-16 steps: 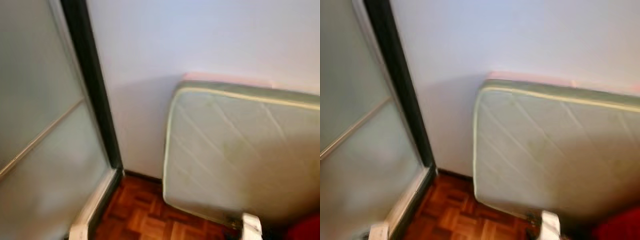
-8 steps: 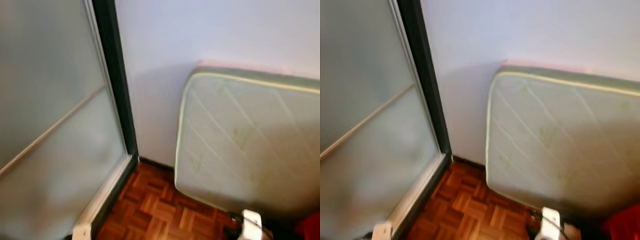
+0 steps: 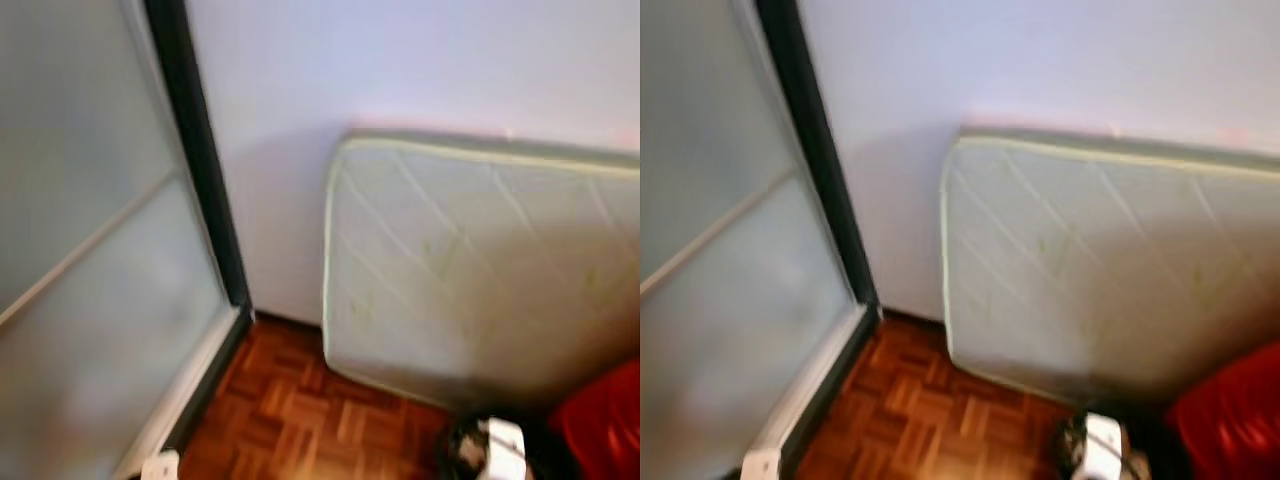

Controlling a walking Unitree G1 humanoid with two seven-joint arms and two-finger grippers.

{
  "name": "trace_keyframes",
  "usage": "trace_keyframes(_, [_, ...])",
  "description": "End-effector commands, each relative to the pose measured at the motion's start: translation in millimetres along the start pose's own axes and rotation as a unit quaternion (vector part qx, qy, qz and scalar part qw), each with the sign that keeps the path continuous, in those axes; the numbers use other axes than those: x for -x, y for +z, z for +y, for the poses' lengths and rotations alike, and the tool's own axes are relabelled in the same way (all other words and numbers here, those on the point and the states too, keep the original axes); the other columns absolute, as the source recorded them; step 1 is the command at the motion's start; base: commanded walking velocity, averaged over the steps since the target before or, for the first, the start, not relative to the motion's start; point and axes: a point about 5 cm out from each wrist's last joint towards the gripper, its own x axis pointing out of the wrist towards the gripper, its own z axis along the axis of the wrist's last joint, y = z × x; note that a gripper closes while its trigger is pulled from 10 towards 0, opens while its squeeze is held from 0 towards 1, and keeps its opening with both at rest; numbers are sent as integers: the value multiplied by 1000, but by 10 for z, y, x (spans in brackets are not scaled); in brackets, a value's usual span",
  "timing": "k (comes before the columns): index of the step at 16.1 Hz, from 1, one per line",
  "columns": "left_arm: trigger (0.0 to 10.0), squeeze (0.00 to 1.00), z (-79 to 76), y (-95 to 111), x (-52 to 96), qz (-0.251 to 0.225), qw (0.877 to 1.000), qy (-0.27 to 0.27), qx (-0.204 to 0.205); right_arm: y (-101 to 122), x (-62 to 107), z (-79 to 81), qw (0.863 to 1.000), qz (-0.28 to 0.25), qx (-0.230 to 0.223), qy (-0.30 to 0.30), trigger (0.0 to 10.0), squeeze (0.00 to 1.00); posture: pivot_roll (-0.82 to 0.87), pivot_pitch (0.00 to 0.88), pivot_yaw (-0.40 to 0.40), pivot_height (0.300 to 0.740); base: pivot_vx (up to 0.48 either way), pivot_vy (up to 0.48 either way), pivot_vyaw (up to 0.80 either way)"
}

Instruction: Clean up the room

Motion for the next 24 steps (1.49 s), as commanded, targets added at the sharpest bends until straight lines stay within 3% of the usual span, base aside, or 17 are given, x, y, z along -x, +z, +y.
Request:
trace_keyframes(1, [10000, 0, 21, 44, -6, -6, 1000, 2, 6, -10, 5, -24, 1000, 5, 5, -3, 10000, 0, 58, 0, -52, 740, 0, 0, -788])
trace_keyframes(10, [10000, 0, 100, 9, 12, 0, 1000, 8, -15, -31, 7, -23, 1000, 11, 9, -3, 10000, 0, 49, 0, -40, 740, 0, -74, -788])
trace_keyframes(13, [10000, 0, 79, 12, 6, 0, 1000, 16, 8, -29, 8, -32, 1000, 12, 10, -4, 10000, 0, 51, 0, -42, 740, 0, -160, -788])
trace_keyframes(24, [10000, 0, 59, 32, 0, -4, 1000, 16, 1, -41, 4, -10, 1000, 15, 11, -2, 10000, 0, 47, 0, -24, 740, 0, 0, -788])
